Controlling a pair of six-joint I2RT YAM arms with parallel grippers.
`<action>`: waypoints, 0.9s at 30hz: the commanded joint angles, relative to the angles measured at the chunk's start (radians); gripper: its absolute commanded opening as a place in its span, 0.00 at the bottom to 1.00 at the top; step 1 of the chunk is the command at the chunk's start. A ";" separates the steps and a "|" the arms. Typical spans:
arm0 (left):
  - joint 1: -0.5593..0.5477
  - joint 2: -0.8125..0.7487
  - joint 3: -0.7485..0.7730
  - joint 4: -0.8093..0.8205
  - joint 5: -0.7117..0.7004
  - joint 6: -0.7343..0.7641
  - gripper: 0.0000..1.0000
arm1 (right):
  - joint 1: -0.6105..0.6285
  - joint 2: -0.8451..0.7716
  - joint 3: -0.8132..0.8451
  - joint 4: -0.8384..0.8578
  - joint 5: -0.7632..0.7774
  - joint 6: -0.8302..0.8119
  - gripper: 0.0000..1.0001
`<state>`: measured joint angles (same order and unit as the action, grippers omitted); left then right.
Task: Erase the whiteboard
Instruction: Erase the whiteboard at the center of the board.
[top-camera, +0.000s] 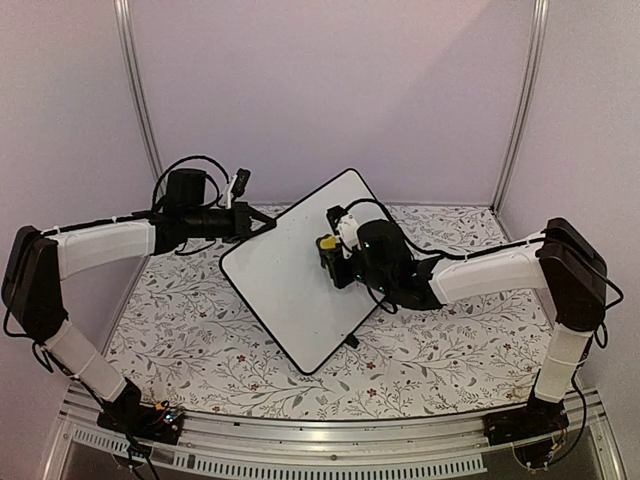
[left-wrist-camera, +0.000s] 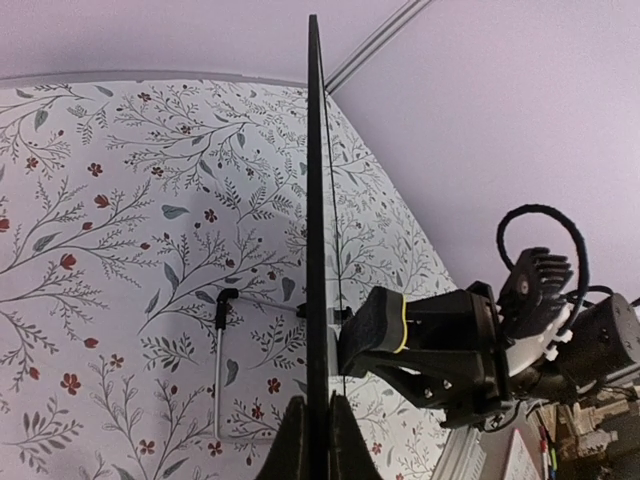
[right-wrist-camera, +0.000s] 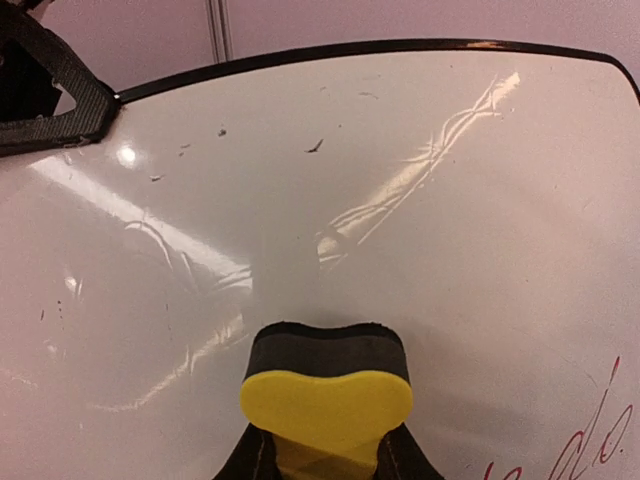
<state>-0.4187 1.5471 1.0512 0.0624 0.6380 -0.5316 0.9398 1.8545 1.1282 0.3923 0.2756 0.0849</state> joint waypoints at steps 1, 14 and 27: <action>-0.033 0.014 0.021 0.040 0.064 0.034 0.00 | -0.013 -0.013 -0.111 -0.053 0.001 -0.004 0.00; -0.040 0.020 0.021 0.048 0.073 0.025 0.00 | -0.011 -0.050 -0.244 -0.010 -0.010 0.062 0.00; -0.043 0.020 0.022 0.037 0.058 0.037 0.00 | -0.018 0.010 -0.011 -0.059 0.001 -0.035 0.00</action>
<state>-0.4191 1.5509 1.0557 0.0620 0.6411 -0.5434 0.9340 1.8145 1.0401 0.3588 0.2790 0.0887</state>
